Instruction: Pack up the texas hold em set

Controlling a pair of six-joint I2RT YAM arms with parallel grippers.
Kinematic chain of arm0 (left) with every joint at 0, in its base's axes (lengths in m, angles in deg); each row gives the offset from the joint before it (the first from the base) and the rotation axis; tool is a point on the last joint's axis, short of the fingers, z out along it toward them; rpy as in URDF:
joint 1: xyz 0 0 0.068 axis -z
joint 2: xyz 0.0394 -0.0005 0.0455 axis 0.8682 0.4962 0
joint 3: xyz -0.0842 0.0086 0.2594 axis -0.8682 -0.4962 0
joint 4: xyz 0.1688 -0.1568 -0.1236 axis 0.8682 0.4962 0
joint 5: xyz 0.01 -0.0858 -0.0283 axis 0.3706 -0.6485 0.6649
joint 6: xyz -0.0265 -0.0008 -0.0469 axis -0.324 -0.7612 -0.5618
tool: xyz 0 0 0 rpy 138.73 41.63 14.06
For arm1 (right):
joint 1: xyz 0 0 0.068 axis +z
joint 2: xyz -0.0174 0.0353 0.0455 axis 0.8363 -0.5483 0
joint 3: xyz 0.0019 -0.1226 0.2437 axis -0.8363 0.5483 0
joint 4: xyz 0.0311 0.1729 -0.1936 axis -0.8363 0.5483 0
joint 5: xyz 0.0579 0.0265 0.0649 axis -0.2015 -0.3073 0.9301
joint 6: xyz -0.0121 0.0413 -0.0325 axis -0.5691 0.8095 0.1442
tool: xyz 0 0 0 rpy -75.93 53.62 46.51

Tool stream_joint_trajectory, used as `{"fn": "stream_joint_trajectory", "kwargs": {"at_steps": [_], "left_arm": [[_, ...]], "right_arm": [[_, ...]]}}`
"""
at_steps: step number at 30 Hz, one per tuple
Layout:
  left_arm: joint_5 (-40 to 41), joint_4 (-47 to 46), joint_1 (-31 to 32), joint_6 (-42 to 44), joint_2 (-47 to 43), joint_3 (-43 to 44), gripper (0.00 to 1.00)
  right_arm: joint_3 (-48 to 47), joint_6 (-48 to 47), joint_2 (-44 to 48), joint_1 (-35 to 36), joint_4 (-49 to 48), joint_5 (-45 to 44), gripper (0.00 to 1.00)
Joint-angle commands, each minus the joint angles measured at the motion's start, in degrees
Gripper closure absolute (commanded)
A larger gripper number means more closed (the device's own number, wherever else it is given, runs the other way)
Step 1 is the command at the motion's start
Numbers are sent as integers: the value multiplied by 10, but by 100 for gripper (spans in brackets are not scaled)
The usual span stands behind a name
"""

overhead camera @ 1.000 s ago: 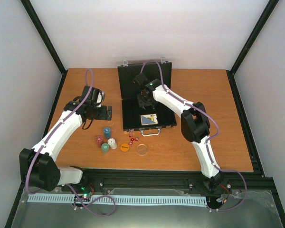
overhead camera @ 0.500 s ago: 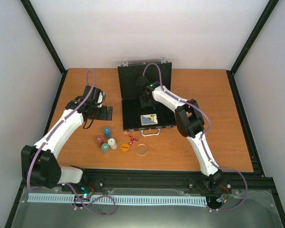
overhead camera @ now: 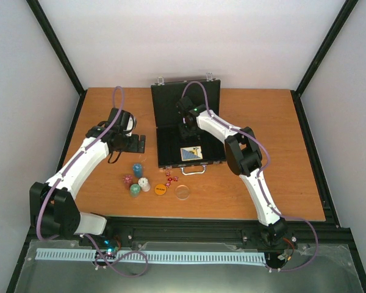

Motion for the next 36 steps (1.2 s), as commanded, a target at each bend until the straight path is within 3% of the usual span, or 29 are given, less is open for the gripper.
{"fn": "stream_joint_trajectory", "kwargs": {"at_steps": [1,5,9,27,36], "left_arm": [[0,-5,2,-2,5,26,0],[0,-6,2,-1,7,26,0],[1,-7,2,0,5,25,0],[-2,-17,2,13,5,14,0],[-9,-19,2,13,8,14,0]], "right_arm": [[-8,-19,-27,0,-12,13,67],[-5,-17,-22,0,-7,13,89],[2,-18,-13,0,-2,12,97],[83,9,146,0,78,35,97],[142,28,149,0,79,28,97]]}}
